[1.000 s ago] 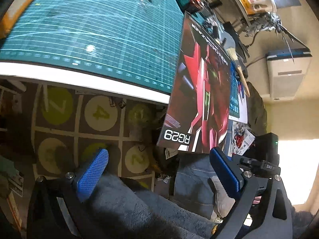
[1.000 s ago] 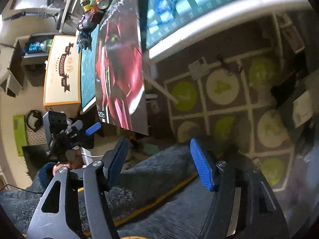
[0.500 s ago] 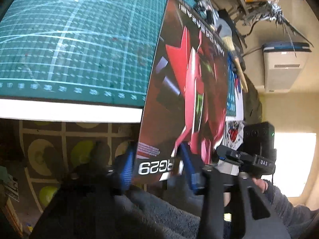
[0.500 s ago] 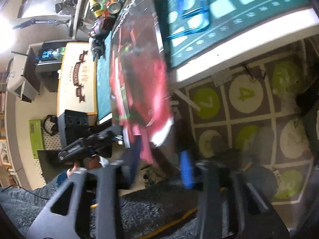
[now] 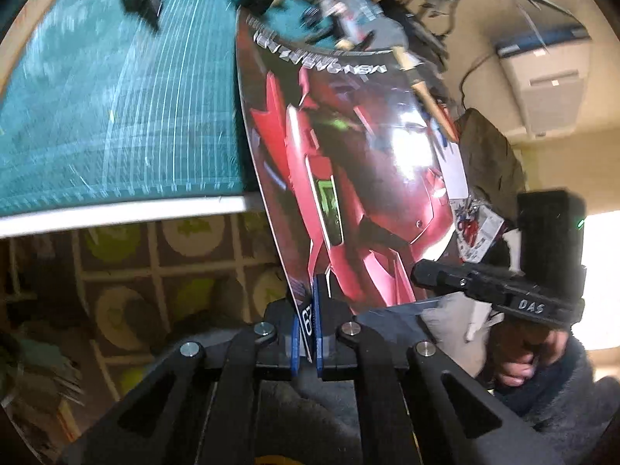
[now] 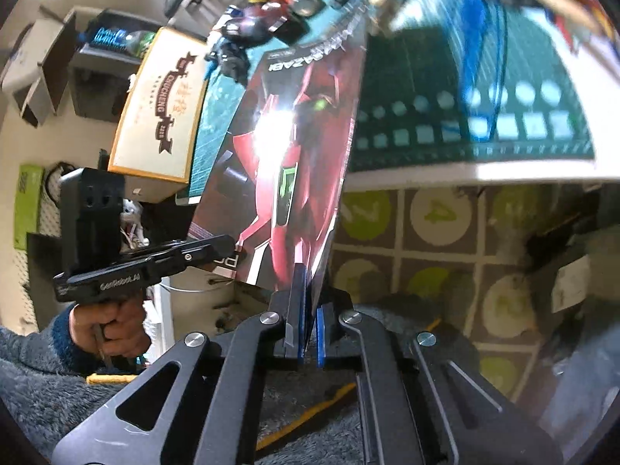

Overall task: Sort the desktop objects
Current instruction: 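Carry the manual with the left gripper and lower it into the cardboard box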

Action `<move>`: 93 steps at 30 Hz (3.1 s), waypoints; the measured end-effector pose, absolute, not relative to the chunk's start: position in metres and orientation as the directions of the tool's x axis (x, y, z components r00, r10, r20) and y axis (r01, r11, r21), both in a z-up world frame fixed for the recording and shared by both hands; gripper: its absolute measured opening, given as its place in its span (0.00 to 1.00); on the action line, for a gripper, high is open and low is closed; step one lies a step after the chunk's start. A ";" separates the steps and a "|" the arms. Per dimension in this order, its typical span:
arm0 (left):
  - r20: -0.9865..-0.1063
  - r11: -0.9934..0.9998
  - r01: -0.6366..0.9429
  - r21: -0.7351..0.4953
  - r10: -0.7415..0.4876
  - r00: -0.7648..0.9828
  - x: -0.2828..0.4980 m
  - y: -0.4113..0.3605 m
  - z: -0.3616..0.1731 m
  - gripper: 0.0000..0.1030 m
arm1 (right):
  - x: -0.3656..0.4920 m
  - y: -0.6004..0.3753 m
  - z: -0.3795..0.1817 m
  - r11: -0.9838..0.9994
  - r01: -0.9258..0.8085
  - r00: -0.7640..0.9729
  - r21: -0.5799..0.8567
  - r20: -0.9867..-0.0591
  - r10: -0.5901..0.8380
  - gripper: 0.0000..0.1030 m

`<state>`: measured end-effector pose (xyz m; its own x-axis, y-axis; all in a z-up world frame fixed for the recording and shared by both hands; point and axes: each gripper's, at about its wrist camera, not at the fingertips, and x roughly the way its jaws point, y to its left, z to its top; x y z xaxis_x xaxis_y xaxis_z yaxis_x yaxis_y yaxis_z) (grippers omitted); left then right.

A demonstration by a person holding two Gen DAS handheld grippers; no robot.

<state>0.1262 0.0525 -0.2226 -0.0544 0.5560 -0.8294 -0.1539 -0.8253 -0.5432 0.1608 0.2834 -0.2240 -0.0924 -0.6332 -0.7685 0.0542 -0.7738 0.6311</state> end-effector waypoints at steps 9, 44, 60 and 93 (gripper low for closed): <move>-0.808 -0.845 -0.186 -0.501 0.534 -0.250 0.123 0.019 -0.121 0.04 | 0.142 0.250 -0.112 -0.773 0.240 -0.203 0.587 -0.748 -0.631 0.05; -0.921 -0.976 0.028 -0.217 0.195 -0.338 -0.020 -0.333 -0.102 0.05 | -0.054 -0.162 -0.109 -0.706 0.461 0.004 0.538 -0.797 -0.604 0.06; -0.977 -0.986 -0.021 -0.167 0.168 -0.128 -0.049 -0.350 -0.171 0.05 | -0.066 -0.216 -0.205 -0.787 0.370 0.199 0.494 -0.869 -0.452 0.07; -0.981 -0.983 0.037 -0.178 0.174 -0.084 -0.026 -0.343 -0.100 0.82 | -0.046 -0.206 -0.179 -0.806 0.425 0.419 0.413 -0.879 -0.229 0.83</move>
